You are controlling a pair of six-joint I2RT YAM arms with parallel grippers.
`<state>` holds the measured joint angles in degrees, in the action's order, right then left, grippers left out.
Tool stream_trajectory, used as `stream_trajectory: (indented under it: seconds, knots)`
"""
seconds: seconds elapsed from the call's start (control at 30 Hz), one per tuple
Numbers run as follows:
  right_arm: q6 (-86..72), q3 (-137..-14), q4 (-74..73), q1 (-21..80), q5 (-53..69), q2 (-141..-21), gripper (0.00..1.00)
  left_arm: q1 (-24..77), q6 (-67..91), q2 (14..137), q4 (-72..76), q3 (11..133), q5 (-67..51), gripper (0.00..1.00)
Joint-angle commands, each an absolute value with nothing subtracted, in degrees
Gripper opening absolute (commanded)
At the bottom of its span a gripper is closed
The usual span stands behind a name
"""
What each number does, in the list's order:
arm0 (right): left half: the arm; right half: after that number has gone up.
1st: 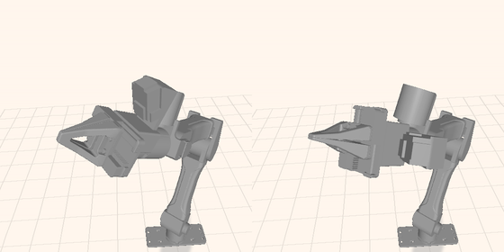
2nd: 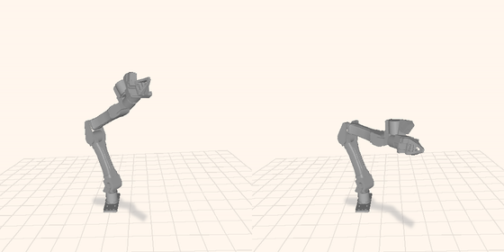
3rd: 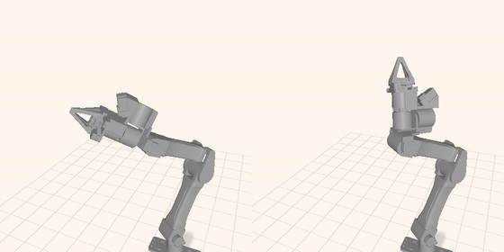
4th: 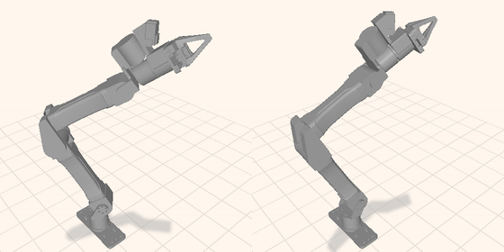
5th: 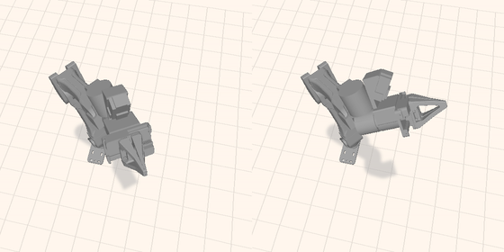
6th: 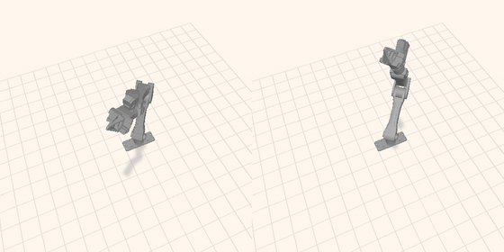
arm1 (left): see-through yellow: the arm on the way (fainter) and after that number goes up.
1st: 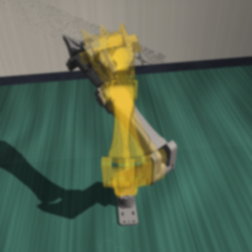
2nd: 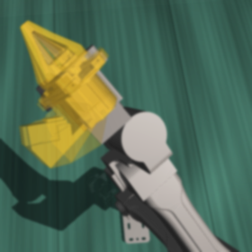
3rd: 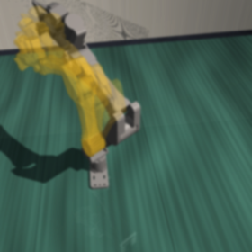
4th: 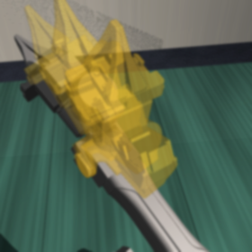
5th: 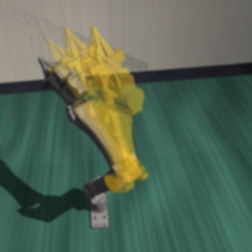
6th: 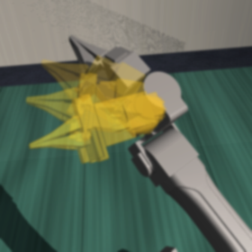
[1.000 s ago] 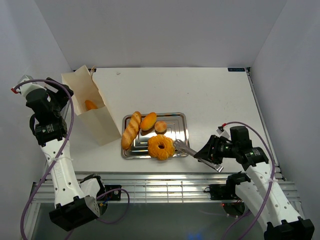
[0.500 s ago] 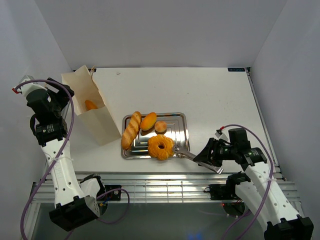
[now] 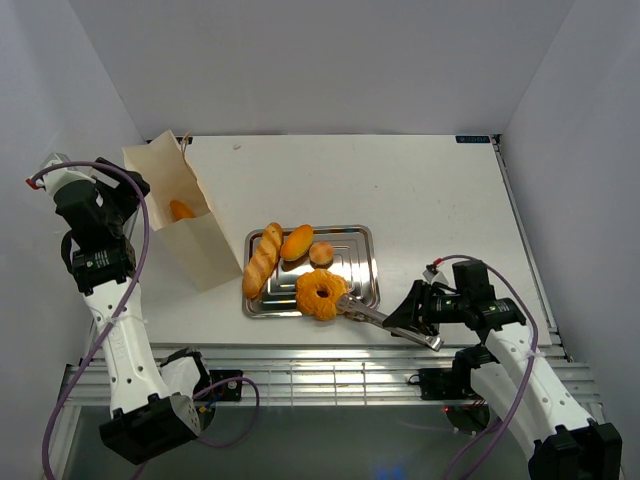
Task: Place the fake bread into the paper bag
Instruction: Pick up the fake bread from the plate.
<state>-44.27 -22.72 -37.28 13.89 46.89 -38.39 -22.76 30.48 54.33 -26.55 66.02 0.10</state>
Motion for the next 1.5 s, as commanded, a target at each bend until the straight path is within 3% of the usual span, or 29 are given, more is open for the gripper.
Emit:
stream_trajectory:
  seconds: [0.0,0.47,0.57,0.7,0.73,1.03,1.2,1.47]
  knots:
    - [-44.8,-22.9,-33.0,13.7,49.3,-39.2,0.52,-22.8,30.8,52.9,-25.8,66.3,-1.8,0.94]
    - [-46.0,-23.4,-27.4,13.7,48.8,-44.0,0.47,-22.8,30.5,52.6,-26.5,66.8,-1.4,0.94]
    - [-46.7,-23.6,-26.5,13.7,49.1,-43.9,0.37,-22.8,30.4,52.2,-26.6,66.6,-1.4,0.94]
    - [-47.1,-24.7,-26.4,13.7,49.5,-43.9,0.11,-22.8,30.5,51.8,-26.6,66.4,-1.8,0.94]
    - [-47.3,-25.9,-26.4,13.7,49.5,-43.9,0.08,-22.9,30.5,51.6,-26.7,66.3,-1.7,0.94]
    - [-48.0,-39.1,-27.2,13.7,50.4,-46.0,0.08,-22.8,31.1,49.5,-27.9,66.4,2.9,0.94]
    - [-46.6,-54.3,-25.7,14.6,52.0,-52.5,0.08,-22.8,33.3,46.9,-29.5,66.3,9.1,0.94]
    - [-48.0,-77.1,-19.9,29.7,47.6,-66.8,0.08,-22.8,37.7,44.3,-32.4,68.3,15.5,0.94]
